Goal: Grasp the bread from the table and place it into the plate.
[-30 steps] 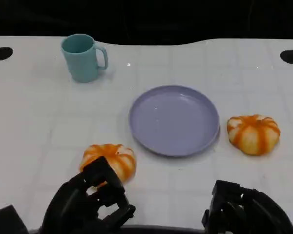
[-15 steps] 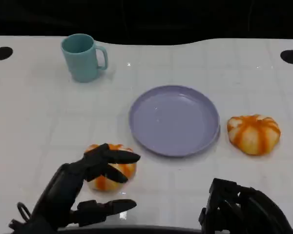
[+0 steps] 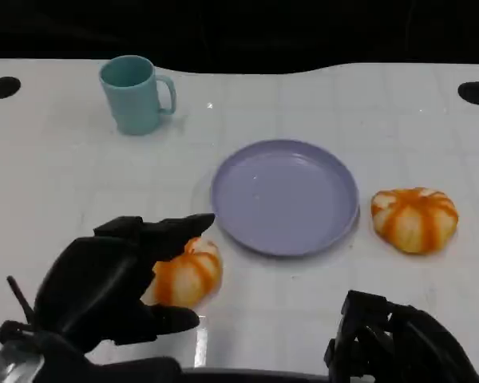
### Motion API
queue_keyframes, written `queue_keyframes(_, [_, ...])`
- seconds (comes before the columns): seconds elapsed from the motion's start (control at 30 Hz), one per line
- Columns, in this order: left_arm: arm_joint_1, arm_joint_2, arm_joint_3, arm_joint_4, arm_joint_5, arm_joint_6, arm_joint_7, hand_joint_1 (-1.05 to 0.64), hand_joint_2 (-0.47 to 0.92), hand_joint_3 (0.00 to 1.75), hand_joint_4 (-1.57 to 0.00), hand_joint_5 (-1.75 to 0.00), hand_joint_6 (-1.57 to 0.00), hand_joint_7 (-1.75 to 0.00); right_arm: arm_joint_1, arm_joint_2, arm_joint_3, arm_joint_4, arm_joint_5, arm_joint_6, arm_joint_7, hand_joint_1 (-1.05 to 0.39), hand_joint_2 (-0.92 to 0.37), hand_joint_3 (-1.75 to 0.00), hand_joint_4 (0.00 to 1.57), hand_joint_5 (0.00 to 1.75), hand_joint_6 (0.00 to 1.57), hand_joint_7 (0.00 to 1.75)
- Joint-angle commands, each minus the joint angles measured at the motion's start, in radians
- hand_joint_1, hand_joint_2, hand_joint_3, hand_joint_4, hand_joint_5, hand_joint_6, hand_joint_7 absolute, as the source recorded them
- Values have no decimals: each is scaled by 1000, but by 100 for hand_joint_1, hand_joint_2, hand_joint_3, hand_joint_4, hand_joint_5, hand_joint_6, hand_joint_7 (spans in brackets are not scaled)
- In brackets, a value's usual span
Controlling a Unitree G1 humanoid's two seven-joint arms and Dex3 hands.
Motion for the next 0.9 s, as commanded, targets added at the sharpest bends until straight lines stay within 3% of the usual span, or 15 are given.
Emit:
queue_keyframes(0.03, [-32, 31, -36, -21, 119, 51, 8, -57, 86, 0, -29, -29, -34, 0, 4, -13, -6, -9, -3, -7, -2, -67, -92, -27, 86, 156, 79, 131])
queue_keyframes(0.47, [-152, 17, -190, 76, 363, 257, -80, -56, 79, 0, -31, -23, -31, 0, 5, -18, -9, -16, -3, 4, -8, -68, -92, -28, 86, 157, 78, 132])
queue_keyframes(0.9, [-246, -47, -296, 178, 462, 429, -180, -56, 77, 0, -34, -16, -29, 0, 12, -25, -9, -28, -6, 4, -12, -69, -92, -28, 86, 158, 78, 133])
